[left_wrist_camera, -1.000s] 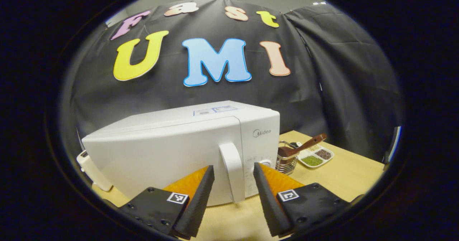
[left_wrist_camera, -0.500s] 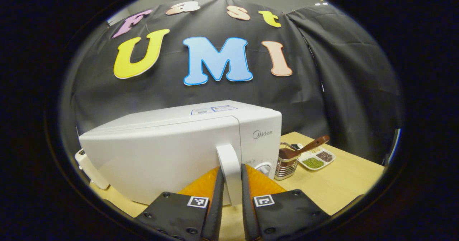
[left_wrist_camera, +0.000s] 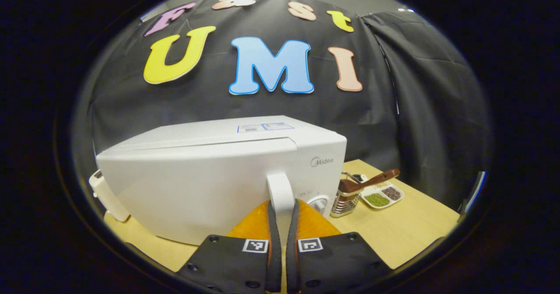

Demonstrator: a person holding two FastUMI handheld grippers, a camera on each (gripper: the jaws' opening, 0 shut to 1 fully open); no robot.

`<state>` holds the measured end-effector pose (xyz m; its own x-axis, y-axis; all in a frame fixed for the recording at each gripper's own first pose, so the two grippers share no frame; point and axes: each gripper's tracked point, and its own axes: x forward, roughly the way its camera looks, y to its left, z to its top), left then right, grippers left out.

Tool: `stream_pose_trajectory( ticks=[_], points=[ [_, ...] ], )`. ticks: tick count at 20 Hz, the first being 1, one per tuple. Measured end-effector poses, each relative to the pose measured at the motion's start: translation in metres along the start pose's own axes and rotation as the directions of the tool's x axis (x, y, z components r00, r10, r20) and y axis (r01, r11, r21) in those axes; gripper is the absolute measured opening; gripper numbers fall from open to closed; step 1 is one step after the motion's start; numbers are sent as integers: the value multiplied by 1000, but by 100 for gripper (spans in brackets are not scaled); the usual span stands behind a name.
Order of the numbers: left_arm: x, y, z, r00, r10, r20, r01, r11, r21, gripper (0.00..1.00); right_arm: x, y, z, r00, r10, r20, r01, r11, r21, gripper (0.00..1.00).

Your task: Open the microwave oven with the left hand, put the food in, and close the microwave oven.

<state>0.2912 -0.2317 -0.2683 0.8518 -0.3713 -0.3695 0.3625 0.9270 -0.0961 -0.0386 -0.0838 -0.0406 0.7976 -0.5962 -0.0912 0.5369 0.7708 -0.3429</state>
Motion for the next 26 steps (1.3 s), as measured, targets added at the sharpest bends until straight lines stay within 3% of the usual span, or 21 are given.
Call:
stream_pose_trajectory(
  ticks=[2, 6, 13, 20, 22, 26],
  points=[
    [-17, 0, 6, 997, -6, 81, 1, 998, 59, 11, 3, 6, 0, 999, 32, -1, -32, 999, 17, 95],
    [-34, -1, -5, 998, -45, 43, 43, 998, 39, 11, 10, 30, 2, 992, 128, 14, -128, 991, 35, 95],
    [-89, 7, -20, 999, -34, 31, 33, 999, 24, 11, 8, 57, 11, 946, 314, 82, -318, 947, 41, 95],
    [-141, 24, -34, 999, 31, 9, -31, 1000, -5, 11, 0, 70, 12, 875, 462, 141, -475, 877, 72, 95],
    [-158, 31, -40, 998, 60, 7, -60, 998, -9, 14, -3, 76, 9, 850, 506, 147, -520, 850, 79, 95],
    [-189, 47, -49, 994, 112, -4, -112, 994, -10, 11, -18, 93, 6, 787, 598, 156, -613, 787, 76, 95]
  ],
)
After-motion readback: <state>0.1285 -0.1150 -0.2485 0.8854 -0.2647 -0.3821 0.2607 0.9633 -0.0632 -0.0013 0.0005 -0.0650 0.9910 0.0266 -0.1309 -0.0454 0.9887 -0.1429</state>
